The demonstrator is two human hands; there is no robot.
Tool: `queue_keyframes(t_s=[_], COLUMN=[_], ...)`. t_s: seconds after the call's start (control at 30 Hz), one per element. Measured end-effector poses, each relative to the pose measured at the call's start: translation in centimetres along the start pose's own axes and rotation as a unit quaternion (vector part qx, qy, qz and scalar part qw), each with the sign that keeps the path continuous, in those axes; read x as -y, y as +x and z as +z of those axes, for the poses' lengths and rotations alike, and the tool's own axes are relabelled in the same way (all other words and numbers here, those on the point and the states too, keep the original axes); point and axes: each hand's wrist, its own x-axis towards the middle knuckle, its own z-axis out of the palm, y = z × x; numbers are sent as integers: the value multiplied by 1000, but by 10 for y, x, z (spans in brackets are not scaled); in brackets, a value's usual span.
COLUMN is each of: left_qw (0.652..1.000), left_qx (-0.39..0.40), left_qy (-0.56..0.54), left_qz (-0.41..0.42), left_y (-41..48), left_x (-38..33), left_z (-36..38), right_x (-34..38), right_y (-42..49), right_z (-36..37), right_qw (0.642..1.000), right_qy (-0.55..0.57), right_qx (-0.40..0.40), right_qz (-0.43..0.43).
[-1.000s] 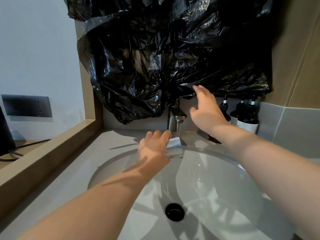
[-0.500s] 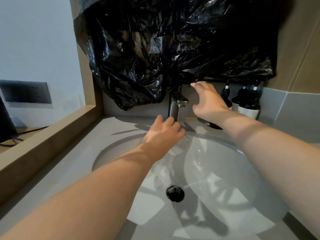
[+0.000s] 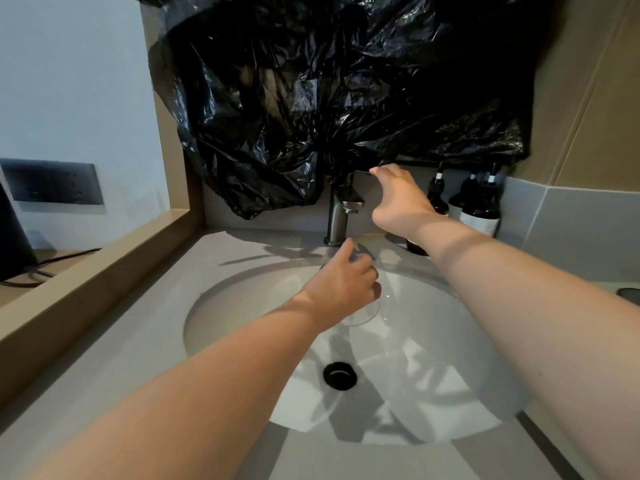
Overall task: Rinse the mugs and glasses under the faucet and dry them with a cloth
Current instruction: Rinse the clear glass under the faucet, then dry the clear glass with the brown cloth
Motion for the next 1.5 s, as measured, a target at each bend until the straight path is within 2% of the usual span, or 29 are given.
queue_keyframes(t_s=[0.1, 0.17, 0.23, 0.3, 0.37, 0.47, 0.5, 0.57, 0.73, 0.8, 0.87, 0.93, 0.97, 1.2, 1.37, 1.5], left_qw=[999, 999, 994, 966, 895, 750, 720, 693, 683, 706, 746, 778, 783, 769, 748, 714], left_qx=[18, 39, 71, 82, 79, 77, 67, 48, -15, -58, -107, -141, -152, -142, -127, -106], left_qy=[20, -5, -77, -212, -388, -600, -637, -669, -683, -657, -608, -567, -559, -577, -601, -637], left_qz=[17, 11, -36, -120, -205, -266, -268, -265, -258, -259, -250, -231, -226, -236, -251, -271], left_y=[-2, -2, -3, -6, -7, -4, -1, 10, 42, 46, 44, 39, 35, 25, 24, 21], left_x=[-5, -6, -2, 1, -1, -13, -18, -27, -51, -61, -69, -71, -71, -74, -75, -71], left_z=[-3, -7, -17, -27, -33, -47, -53, -66, -113, -123, -124, -122, -122, -119, -119, -122], right_x=[1, 2, 1, -2, -8, -17, -19, -25, -44, -56, -69, -83, -89, -110, -119, -124], right_y=[-1, -1, -5, -14, -27, -57, -71, -104, -186, -213, -240, -264, -274, -314, -306, -303], right_z=[-4, -9, -14, -18, -22, -37, -45, -60, -101, -116, -125, -129, -128, -111, -119, -123], right_qw=[1000, 999, 997, 994, 993, 993, 993, 994, 992, 986, 973, 954, 944, 902, 904, 920], right_qy=[3, 4, 23, 61, 70, 33, 29, 14, -100, -113, -136, -178, -208, -342, -342, -326], right_qx=[18, 41, 71, 88, 81, 82, 79, 61, -22, -68, -108, -127, -125, -88, 12, 6], right_qz=[5, 9, 13, 35, 56, 76, 86, 94, 71, 100, 152, 205, 223, 250, 256, 218])
